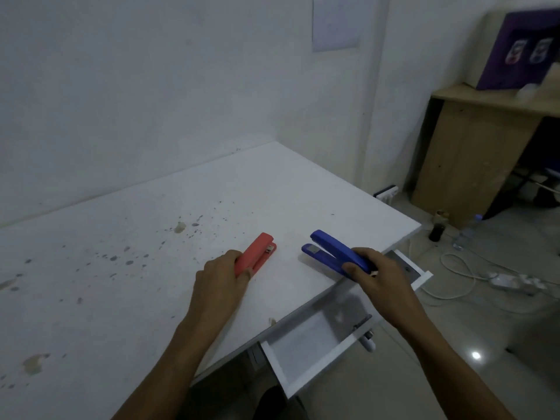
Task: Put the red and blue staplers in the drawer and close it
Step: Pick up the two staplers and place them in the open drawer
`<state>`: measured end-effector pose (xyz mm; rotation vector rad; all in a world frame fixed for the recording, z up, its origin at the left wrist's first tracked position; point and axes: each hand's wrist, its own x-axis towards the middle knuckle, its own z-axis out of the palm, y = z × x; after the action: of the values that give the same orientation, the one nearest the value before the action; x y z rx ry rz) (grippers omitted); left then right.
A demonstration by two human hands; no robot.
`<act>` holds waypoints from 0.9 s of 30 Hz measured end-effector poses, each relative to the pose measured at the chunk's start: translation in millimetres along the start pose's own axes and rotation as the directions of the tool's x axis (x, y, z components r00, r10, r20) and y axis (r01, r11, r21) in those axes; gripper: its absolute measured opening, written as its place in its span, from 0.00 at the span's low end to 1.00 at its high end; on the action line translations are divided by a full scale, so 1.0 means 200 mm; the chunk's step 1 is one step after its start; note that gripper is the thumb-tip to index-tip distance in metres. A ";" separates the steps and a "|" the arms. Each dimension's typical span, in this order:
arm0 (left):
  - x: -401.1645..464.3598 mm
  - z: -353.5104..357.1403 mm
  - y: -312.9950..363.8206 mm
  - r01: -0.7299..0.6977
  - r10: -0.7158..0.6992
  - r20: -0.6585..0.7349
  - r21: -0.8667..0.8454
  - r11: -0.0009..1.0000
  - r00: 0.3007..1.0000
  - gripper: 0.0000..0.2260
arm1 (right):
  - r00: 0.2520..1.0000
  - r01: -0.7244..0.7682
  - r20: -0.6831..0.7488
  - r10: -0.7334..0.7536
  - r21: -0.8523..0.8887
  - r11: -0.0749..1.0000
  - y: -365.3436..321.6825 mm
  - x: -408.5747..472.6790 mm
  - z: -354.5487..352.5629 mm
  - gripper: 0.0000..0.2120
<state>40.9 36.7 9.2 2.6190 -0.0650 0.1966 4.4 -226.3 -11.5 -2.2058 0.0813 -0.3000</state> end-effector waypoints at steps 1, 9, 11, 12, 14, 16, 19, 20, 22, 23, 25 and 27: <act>-0.01 0.00 0.01 -0.011 0.011 -0.008 -0.013 1.000 1.000 0.18 | 1.000 -0.006 -0.014 0.006 0.012 1.000 0.01 -0.04 -0.03 0.15; -0.19 -0.01 0.11 -0.103 0.103 -0.012 -0.161 0.981 0.995 0.18 | 0.999 -0.029 -0.040 0.029 0.003 1.000 0.12 -0.28 -0.22 0.12; -0.24 0.00 0.15 -0.122 0.126 0.017 -0.171 0.978 0.992 0.19 | 0.998 -0.039 -0.043 0.038 -0.023 0.999 0.15 -0.30 -0.24 0.13; -0.26 0.00 0.16 -0.128 0.135 0.029 -0.172 0.977 0.990 0.19 | 0.998 -0.043 -0.042 0.041 -0.049 0.998 0.17 -0.30 -0.24 0.13; -0.31 0.01 0.18 -0.137 0.147 0.048 -0.165 0.977 0.988 0.20 | 0.998 -0.040 -0.048 0.035 -0.115 0.993 0.20 -0.30 -0.24 0.13; -0.35 0.03 0.19 -0.145 0.158 0.067 -0.160 0.976 0.985 0.20 | 0.999 -0.029 -0.045 0.021 -0.178 0.984 0.23 -0.29 -0.23 0.13; -0.39 0.05 0.20 -0.155 0.173 0.098 -0.170 0.973 0.980 0.20 | 1.000 -0.001 -0.026 -0.007 -0.306 0.952 0.25 -0.24 -0.20 0.11; -0.40 0.06 0.20 -0.160 0.180 0.107 -0.170 0.972 0.978 0.20 | 1.000 0.006 -0.021 -0.014 -0.353 0.935 0.26 -0.21 -0.18 0.11; -0.41 0.07 0.20 -0.168 0.188 0.111 -0.170 0.971 0.976 0.19 | 1.000 0.011 -0.015 -0.019 -0.432 0.902 0.26 -0.17 -0.15 0.10; -0.42 0.07 0.20 -0.169 0.189 0.106 -0.170 0.971 0.976 0.19 | 1.000 0.009 -0.016 -0.018 -0.463 0.886 0.26 -0.15 -0.13 0.10; -0.42 0.07 0.20 -0.169 0.186 0.098 -0.162 0.972 0.978 0.19 | 1.000 -0.001 -0.018 -0.010 -0.515 0.857 0.26 -0.12 -0.09 0.10; -0.42 0.08 0.20 -0.171 0.186 0.097 -0.142 0.975 0.978 0.19 | 0.999 -0.017 -0.036 -0.004 -0.549 0.835 0.25 -0.09 -0.06 0.10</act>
<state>-44.3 -5.0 2.7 2.4878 -0.3415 0.1058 -12.6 -263.1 -47.7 -2.7752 0.2189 -0.3438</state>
